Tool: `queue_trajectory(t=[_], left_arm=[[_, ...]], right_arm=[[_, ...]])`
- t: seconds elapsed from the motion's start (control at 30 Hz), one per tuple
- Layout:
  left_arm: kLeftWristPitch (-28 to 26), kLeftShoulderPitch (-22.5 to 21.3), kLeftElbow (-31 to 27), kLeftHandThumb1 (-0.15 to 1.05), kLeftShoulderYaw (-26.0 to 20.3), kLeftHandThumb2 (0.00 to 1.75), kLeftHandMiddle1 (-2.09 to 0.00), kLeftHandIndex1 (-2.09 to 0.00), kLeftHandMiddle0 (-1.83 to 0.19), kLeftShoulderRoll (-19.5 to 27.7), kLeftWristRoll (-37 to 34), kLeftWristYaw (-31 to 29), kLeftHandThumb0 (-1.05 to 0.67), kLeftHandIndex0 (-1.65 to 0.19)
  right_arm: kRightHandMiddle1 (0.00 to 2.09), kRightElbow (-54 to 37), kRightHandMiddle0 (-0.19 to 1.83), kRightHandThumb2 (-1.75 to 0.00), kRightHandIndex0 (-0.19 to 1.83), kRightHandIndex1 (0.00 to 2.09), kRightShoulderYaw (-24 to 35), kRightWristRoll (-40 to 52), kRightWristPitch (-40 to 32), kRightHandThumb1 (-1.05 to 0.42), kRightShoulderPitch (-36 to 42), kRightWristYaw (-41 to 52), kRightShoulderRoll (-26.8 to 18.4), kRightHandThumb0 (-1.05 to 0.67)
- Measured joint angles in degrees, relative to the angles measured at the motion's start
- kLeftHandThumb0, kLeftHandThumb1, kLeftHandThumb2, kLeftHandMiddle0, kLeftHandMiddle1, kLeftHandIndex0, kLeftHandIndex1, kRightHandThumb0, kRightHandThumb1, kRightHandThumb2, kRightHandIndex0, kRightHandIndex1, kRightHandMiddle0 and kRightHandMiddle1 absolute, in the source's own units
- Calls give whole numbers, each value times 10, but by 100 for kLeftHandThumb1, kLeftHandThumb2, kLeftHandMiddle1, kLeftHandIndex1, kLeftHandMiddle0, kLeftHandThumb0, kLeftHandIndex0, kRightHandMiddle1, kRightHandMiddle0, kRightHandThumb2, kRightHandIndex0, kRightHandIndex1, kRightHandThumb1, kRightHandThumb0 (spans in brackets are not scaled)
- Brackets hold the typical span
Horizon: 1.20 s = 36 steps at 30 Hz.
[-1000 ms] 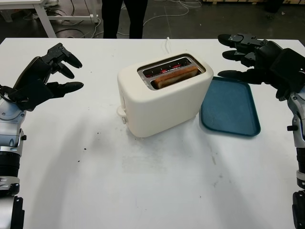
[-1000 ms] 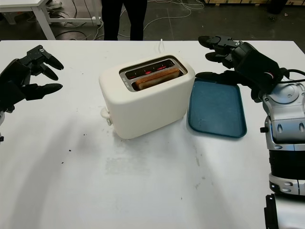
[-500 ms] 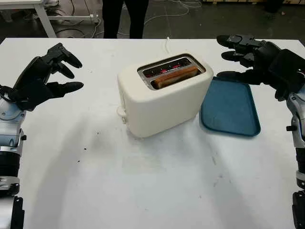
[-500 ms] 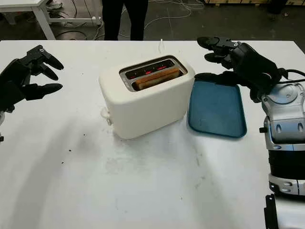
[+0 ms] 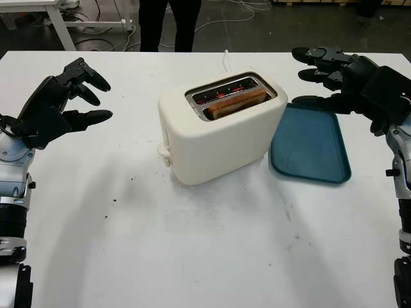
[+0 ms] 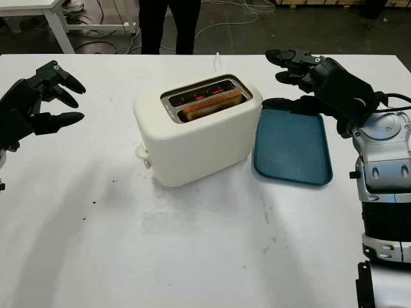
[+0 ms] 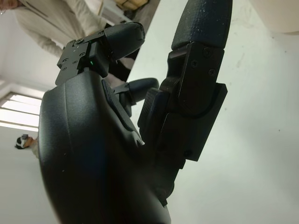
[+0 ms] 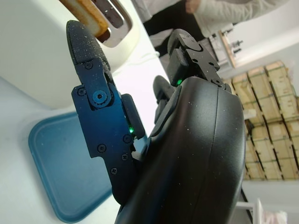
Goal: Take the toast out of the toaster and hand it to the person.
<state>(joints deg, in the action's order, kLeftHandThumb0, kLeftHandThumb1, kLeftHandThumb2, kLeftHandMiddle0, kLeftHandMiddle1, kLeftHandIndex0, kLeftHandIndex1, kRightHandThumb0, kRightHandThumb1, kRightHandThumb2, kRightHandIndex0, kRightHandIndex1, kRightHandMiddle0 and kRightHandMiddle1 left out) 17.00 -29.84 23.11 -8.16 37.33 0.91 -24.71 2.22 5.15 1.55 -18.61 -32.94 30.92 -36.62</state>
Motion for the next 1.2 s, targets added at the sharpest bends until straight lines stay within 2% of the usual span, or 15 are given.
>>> queue_trajectory(t=[0.5, 0.67, 1.2], left_arm=[[0, 0, 0, 92, 0, 24, -166, -157, -10, 0, 0, 0, -105, -8], [0, 0, 0, 92, 0, 24, -166, -156, -10, 0, 0, 1, -105, -8], [0, 0, 0, 92, -1, 23, -166, -157, -11, 0, -1, 1, -105, -8]], right_arm=[[0, 1, 30, 0, 0, 57, 0, 5, 0, -79, -3, 1, 0, -63], [2, 1, 33, 0, 0, 60, -1, 4, 0, -80, -5, 1, 0, -68], [1, 0, 32, 0, 0, 61, -1, 2, 0, -79, -5, 0, 0, -70]])
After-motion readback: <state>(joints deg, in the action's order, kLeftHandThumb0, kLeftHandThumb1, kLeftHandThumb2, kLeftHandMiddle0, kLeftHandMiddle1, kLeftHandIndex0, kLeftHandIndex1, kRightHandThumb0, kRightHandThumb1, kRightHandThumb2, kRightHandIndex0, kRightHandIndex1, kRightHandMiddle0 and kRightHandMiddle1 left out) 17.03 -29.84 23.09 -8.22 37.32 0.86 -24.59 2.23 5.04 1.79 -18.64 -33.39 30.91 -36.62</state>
